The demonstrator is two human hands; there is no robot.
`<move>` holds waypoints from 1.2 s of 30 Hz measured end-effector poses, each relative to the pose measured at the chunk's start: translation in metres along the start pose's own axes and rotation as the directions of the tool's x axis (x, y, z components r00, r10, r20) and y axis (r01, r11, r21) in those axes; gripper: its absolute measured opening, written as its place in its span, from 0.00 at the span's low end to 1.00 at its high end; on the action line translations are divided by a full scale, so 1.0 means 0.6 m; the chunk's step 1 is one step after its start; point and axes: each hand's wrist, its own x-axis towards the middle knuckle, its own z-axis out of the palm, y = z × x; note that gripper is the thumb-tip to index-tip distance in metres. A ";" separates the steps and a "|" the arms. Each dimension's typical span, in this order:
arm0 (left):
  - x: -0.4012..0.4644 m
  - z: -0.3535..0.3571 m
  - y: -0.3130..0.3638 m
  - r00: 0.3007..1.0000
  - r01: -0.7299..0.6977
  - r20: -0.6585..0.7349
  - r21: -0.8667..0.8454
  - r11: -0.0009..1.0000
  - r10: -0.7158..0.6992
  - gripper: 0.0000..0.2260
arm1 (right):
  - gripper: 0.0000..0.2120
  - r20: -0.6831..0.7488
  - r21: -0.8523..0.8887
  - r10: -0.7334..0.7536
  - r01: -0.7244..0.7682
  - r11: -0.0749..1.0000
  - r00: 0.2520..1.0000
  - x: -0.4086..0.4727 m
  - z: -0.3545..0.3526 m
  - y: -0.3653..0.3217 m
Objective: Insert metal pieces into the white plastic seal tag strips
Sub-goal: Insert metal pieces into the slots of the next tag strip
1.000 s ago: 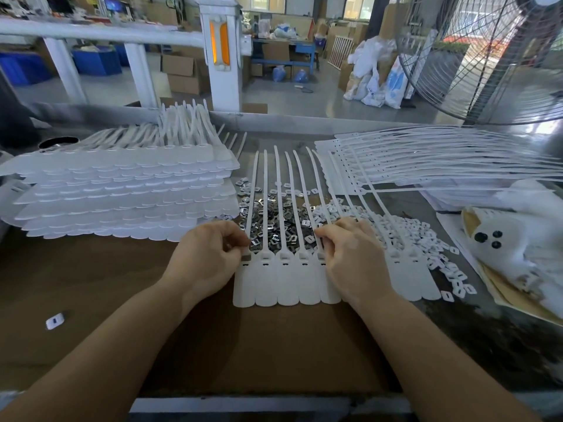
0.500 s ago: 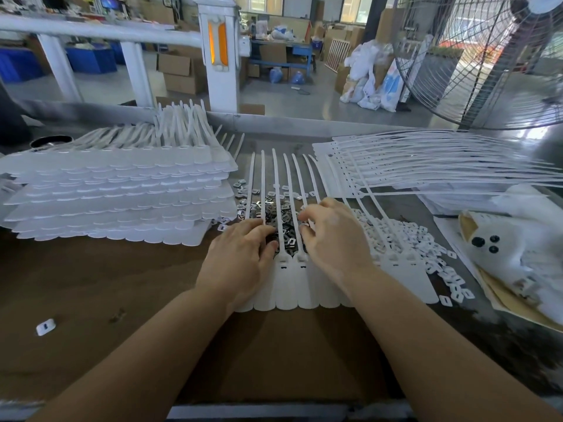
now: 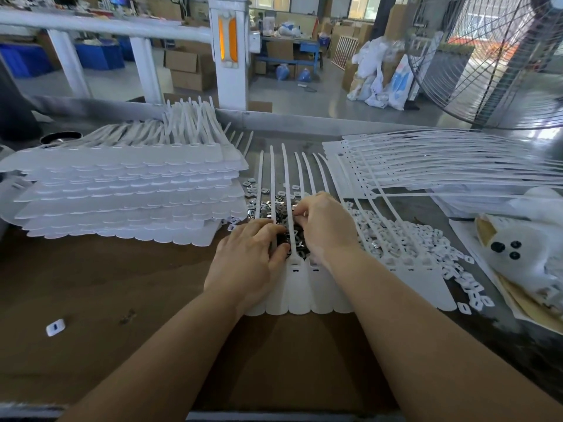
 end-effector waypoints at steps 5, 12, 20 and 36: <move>0.001 -0.002 -0.002 1.000 -0.013 -0.024 -0.072 0.997 0.011 0.16 | 0.06 -0.042 0.208 0.032 -0.022 0.978 0.999 -0.014 -0.019 -0.002; 0.003 -0.005 -0.011 0.995 0.076 -0.053 -0.223 0.972 -0.090 0.15 | 0.05 0.096 0.391 -0.023 -0.016 0.920 0.995 -0.065 -0.047 -0.017; 0.003 -0.009 -0.007 0.992 0.109 -0.038 -0.252 0.962 -0.122 0.14 | 0.04 0.287 0.373 -0.070 -0.045 0.927 0.955 -0.078 -0.057 -0.036; 0.002 -0.004 -0.008 0.994 0.075 -0.060 -0.169 0.983 -0.086 0.15 | 0.03 0.345 0.264 0.001 -0.098 0.960 0.939 -0.069 -0.055 -0.045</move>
